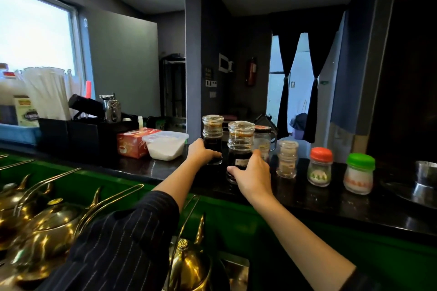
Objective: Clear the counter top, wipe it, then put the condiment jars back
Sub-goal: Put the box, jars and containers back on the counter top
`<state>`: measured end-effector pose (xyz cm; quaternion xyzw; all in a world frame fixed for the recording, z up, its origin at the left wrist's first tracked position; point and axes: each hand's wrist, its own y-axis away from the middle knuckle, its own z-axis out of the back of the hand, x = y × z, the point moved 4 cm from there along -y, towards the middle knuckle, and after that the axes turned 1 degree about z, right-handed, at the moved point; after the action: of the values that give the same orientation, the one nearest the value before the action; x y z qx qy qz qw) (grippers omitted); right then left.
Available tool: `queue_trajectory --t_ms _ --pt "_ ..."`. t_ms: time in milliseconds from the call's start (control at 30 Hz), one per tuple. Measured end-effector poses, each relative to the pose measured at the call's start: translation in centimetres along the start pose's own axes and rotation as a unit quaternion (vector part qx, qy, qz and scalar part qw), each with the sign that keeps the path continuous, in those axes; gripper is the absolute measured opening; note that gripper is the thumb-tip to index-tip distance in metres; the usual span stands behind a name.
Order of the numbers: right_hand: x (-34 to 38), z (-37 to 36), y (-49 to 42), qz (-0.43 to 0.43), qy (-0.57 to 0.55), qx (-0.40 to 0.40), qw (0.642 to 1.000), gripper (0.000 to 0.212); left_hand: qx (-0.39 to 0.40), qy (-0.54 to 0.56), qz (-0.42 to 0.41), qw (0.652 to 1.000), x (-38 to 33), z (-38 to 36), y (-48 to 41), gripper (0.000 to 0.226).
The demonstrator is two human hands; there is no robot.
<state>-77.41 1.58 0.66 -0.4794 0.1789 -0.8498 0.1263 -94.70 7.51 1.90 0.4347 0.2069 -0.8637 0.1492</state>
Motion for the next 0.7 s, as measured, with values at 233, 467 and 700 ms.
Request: queue_trajectory --t_ms 233,467,700 --pt "2.0 -3.9 -2.7 -0.021 -0.011 0.042 0.999 0.061 -0.039 -0.010 -0.008 0.999 2.5 2.6 -0.3 0.046" --pt "2.0 -6.6 -6.0 -0.029 -0.013 0.050 0.998 0.064 -0.074 -0.018 -0.042 0.996 3.5 2.7 -0.3 0.030" --pt "1.1 -7.8 -7.5 -0.016 -0.010 0.042 0.999 0.063 -0.129 -0.039 -0.027 0.991 3.7 3.1 -0.4 0.030"
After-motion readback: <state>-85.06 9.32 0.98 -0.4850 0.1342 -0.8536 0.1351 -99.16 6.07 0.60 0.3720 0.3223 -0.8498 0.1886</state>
